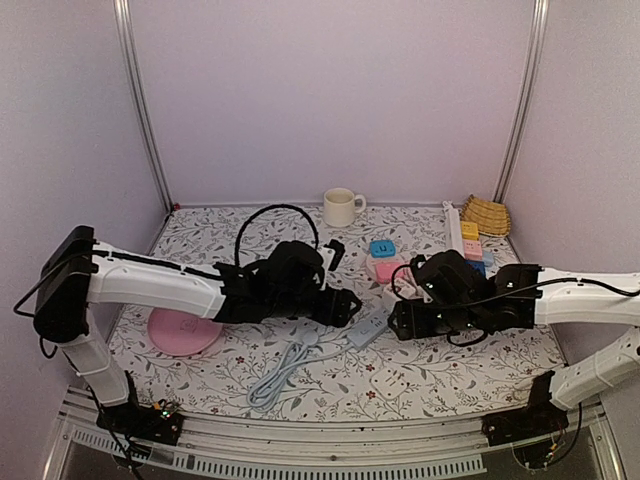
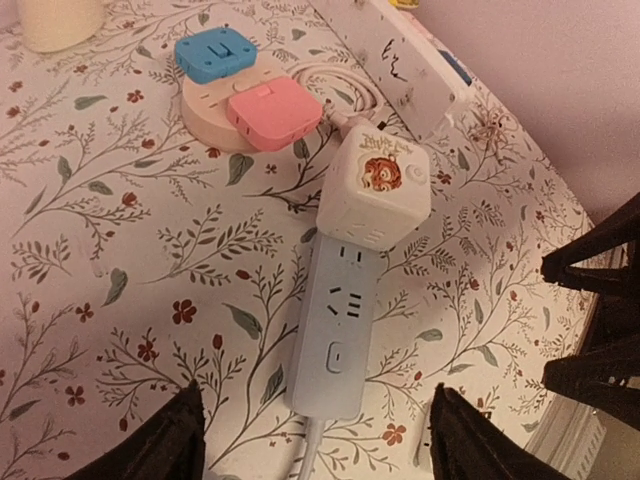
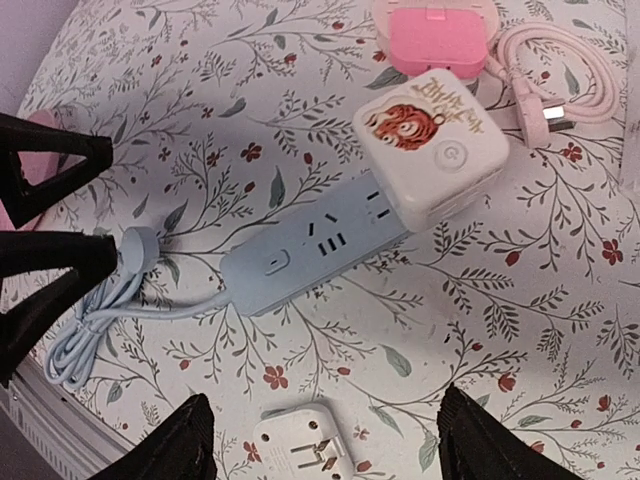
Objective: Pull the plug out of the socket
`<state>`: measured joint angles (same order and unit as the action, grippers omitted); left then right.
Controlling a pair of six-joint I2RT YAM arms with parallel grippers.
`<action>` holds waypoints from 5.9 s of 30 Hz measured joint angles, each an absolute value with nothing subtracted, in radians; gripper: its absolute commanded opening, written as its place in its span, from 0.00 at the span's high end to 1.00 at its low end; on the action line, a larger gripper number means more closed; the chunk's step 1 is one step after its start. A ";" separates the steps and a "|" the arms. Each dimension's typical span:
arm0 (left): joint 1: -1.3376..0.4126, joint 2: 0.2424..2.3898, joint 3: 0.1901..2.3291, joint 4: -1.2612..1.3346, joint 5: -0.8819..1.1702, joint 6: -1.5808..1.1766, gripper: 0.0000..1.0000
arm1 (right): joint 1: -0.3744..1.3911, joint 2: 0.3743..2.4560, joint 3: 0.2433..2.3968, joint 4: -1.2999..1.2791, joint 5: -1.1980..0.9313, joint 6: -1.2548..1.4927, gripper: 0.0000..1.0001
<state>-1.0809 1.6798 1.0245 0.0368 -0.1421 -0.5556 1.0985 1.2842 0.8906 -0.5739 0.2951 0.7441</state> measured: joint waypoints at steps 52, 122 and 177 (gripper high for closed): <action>-1.116 1.751 1.012 -0.036 -0.170 -0.453 0.19 | 0.686 1.634 0.962 -0.231 0.015 0.039 0.30; -1.180 1.943 1.043 0.153 -0.192 -0.297 1.00 | 0.946 1.560 1.082 -0.440 0.237 0.187 0.61; -1.176 1.725 0.826 0.308 -0.180 -0.275 0.46 | 1.007 1.520 1.137 -0.455 0.229 0.180 0.66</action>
<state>-1.1763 1.7248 0.8257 0.3077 -0.1802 -0.2749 1.0073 1.5196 1.1374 -0.4553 0.2295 0.1802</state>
